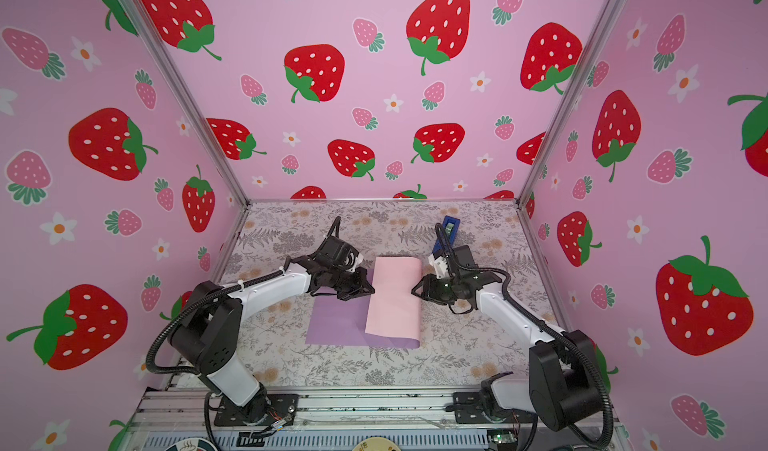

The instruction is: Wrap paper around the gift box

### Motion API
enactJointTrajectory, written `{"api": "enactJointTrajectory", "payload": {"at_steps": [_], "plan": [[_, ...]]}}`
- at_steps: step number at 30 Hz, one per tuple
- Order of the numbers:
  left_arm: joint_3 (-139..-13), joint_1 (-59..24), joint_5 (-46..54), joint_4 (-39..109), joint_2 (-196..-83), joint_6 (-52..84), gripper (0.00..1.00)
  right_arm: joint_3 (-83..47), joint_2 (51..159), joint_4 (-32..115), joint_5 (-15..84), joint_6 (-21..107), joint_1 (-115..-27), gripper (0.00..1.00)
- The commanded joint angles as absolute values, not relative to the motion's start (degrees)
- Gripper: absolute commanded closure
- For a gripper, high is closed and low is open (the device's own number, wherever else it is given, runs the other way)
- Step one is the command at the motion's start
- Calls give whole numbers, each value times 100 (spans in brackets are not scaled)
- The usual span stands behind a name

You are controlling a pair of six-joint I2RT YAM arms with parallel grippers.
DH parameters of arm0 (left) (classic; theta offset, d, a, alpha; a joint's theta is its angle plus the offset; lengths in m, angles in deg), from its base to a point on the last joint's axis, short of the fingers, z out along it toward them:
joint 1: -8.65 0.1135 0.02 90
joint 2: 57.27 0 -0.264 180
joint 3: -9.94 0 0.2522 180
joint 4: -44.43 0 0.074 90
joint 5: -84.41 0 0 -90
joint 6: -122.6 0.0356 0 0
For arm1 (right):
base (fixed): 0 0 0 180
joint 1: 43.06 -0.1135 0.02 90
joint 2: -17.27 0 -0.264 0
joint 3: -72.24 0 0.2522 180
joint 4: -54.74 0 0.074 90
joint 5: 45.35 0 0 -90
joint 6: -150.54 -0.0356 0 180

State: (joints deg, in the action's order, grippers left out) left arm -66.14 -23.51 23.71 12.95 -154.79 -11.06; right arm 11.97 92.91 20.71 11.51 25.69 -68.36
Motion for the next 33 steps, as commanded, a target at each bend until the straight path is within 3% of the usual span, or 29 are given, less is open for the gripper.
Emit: {"api": "enactJointTrajectory", "payload": {"at_steps": [1,9,14,21,25,33], "plan": [[-6816,-2397,2219,992,-15562,-951,100,1112,9341,2417,723,2486,-6902,58],[-6613,-2450,2218,1133,-15570,-1055,100,1039,9867,2316,732,2619,-7189,58],[-6577,-2452,2200,1139,-15562,-1060,100,794,9743,1747,1495,2723,-7188,58],[-6566,-2461,2203,1115,-15567,-1052,100,565,9618,1300,2250,2830,-7032,50],[-6568,-2461,2218,1115,-15545,-1039,100,599,9962,1377,1898,2995,-7030,45],[-6587,-2460,2217,1083,-15554,-1022,100,750,10334,1554,1762,3082,-7030,52]]}}
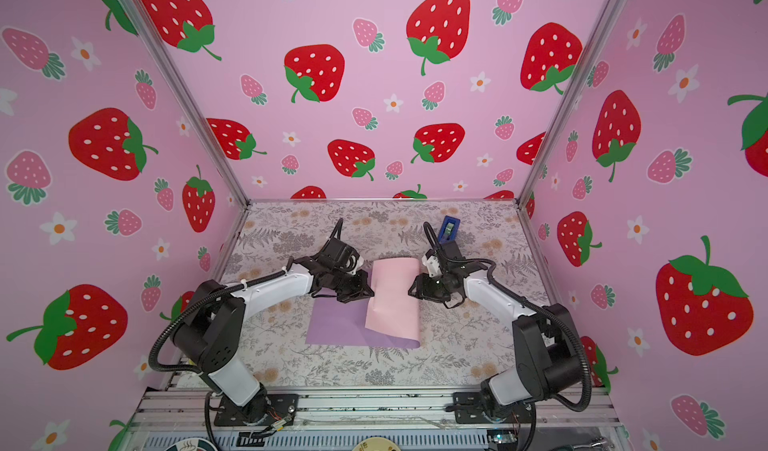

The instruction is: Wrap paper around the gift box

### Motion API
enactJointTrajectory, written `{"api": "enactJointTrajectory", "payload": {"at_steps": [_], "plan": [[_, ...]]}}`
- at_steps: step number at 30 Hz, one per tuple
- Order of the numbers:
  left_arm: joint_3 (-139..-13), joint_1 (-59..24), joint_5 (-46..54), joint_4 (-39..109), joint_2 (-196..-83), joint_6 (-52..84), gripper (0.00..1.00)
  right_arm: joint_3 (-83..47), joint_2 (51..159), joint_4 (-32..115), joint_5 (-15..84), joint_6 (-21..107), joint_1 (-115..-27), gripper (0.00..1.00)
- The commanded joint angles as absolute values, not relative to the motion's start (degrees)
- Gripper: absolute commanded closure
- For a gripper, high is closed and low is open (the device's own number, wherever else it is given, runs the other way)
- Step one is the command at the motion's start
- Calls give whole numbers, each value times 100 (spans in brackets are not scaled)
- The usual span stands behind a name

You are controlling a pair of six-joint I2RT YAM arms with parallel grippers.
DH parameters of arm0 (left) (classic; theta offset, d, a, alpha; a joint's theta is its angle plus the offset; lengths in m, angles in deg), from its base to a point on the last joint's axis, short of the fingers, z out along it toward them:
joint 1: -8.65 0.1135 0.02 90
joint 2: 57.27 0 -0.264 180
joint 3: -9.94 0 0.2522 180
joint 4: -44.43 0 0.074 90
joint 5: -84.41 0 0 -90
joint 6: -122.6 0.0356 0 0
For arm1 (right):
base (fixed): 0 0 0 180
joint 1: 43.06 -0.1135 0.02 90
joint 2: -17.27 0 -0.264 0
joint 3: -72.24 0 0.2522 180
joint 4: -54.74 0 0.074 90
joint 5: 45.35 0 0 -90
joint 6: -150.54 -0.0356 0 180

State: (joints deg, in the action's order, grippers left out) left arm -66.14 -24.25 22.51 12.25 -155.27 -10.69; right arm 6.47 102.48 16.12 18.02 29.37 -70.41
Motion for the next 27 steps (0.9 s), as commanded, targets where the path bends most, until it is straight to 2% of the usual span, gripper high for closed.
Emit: {"api": "enactJointTrajectory", "payload": {"at_steps": [1,8,17,21,27], "plan": [[-6597,-2463,2218,1064,-15556,-1012,98,796,10383,1517,1843,3097,-7030,53],[-6740,-2451,1879,739,-15249,-917,84,1073,10552,1387,2142,3198,-7031,57],[-6879,-2338,298,-616,-14235,-375,60,1101,10566,1330,2215,3252,-7031,58],[-6500,-1977,-172,-1154,-13949,-250,47,1084,10560,1313,2215,3260,-7029,58],[-5585,-1244,-381,-1245,-13695,-416,37,1079,10542,1305,2215,3260,-7031,58]]}}
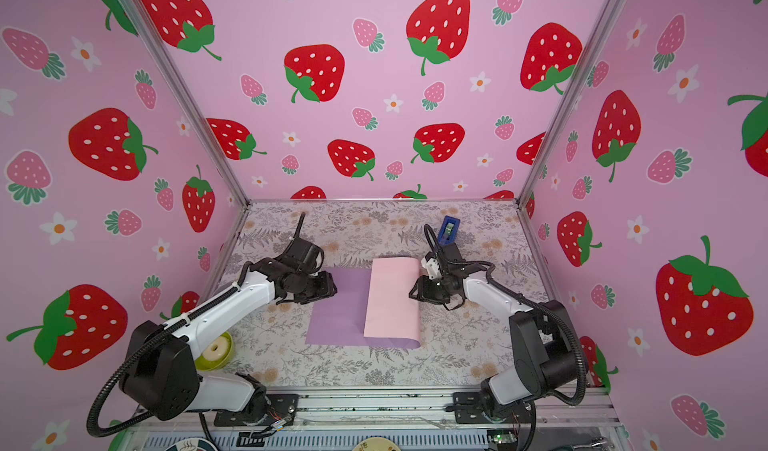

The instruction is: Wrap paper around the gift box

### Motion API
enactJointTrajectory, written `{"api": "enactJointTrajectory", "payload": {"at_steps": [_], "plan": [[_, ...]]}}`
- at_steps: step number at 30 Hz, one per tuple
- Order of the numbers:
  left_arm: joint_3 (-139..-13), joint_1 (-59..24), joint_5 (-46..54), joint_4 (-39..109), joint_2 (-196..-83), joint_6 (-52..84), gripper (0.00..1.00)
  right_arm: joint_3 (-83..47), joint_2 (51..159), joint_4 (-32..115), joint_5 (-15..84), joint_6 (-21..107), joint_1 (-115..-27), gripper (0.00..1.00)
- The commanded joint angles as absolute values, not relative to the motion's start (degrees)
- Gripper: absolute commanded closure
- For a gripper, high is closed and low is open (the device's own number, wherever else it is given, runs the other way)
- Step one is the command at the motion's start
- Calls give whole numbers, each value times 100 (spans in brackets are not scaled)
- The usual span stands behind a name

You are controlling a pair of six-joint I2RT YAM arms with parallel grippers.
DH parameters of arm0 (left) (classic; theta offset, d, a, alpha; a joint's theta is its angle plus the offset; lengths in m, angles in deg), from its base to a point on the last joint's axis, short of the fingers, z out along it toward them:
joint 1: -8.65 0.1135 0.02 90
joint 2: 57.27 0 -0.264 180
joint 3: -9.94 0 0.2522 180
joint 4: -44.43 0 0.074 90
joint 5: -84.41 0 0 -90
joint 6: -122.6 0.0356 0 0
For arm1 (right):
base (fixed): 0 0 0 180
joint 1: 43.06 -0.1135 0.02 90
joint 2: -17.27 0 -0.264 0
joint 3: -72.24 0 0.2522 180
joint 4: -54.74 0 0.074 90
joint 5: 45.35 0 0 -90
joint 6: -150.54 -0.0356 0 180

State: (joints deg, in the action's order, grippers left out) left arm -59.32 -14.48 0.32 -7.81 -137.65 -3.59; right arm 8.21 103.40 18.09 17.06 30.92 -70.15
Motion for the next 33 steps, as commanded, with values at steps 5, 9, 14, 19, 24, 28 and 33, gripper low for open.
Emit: {"api": "enactJointTrajectory", "payload": {"at_steps": [5,9,14,19,24,28,33], "plan": [[-4932,-1040,-354,-1001,-13576,-717,30,1049,10552,1291,2211,3273,-7031,58],[-4558,-1001,-66,-692,-13551,-801,29,1057,10551,1294,2206,3277,-7026,58],[-4253,-937,395,-334,-13689,-791,30,1075,10552,1316,2189,3268,-7029,58],[-4034,-941,1158,257,-13977,-830,32,1084,10542,1325,2189,3259,-7026,58],[-4055,-937,1558,597,-14327,-810,34,1085,10534,1330,2172,3246,-7031,58],[-4089,-945,1807,806,-14452,-808,33,1084,10534,1338,2179,3234,-7024,58],[-4205,-941,2094,971,-14601,-754,35,1084,10547,1337,2179,3224,-7030,58]]}}
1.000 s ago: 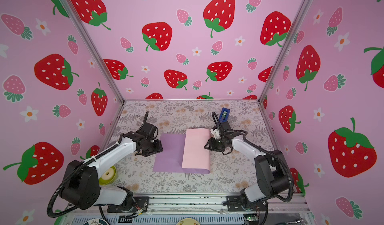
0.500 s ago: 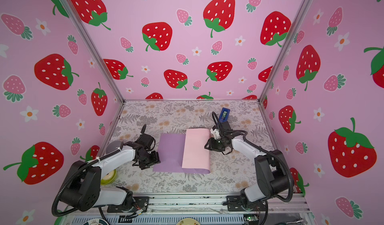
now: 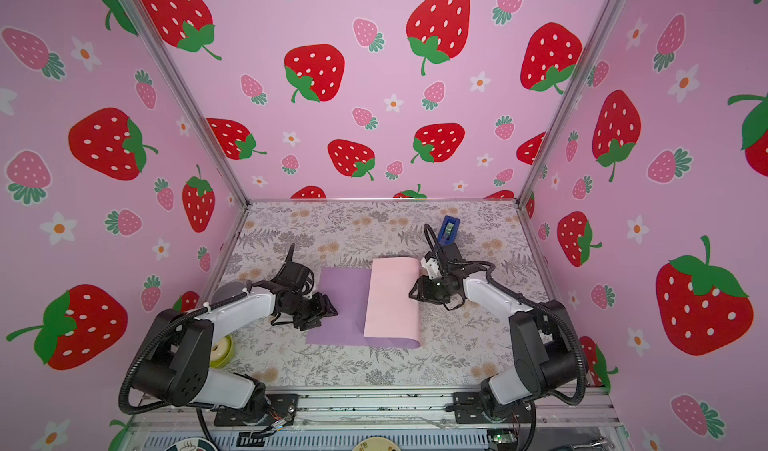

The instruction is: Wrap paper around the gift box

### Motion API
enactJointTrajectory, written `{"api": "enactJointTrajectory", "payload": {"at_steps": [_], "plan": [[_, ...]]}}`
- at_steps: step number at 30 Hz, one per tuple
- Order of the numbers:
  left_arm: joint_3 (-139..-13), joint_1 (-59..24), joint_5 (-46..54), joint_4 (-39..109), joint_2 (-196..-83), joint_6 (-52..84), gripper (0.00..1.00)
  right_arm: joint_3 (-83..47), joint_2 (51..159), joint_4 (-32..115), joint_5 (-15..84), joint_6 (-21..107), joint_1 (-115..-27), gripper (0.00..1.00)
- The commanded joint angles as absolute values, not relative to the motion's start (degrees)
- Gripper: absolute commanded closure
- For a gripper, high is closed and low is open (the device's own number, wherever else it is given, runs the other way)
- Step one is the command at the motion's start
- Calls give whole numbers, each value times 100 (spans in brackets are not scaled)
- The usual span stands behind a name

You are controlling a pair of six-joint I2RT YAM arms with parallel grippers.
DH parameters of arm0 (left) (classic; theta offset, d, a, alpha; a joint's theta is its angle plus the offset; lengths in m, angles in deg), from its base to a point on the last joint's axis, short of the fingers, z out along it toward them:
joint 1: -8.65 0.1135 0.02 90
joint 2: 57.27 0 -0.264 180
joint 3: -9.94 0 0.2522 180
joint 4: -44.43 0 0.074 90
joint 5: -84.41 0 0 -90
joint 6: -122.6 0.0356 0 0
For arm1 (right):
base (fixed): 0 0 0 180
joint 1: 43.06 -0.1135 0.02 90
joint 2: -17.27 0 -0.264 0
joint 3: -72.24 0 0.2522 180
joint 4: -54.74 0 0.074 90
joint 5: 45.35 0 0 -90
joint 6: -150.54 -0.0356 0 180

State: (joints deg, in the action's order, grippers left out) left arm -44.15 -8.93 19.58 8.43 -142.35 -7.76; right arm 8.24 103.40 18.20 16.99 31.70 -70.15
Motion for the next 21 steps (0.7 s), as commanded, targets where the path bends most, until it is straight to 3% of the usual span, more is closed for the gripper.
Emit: {"api": "enactJointTrajectory", "payload": {"at_steps": [1,7,10,21], "plan": [[-4206,-942,2092,948,-14532,-814,36,1084,10536,1334,2180,3225,-7030,58],[-4055,-1174,892,-216,-13070,-1608,33,1132,10528,1311,2232,3244,-7024,58],[-3793,-1245,785,-406,-12508,-2012,32,1145,10551,1337,2198,3233,-7030,58],[-3080,-1415,971,205,-12497,-2590,30,1040,10578,1306,2193,3251,-7030,58]]}}
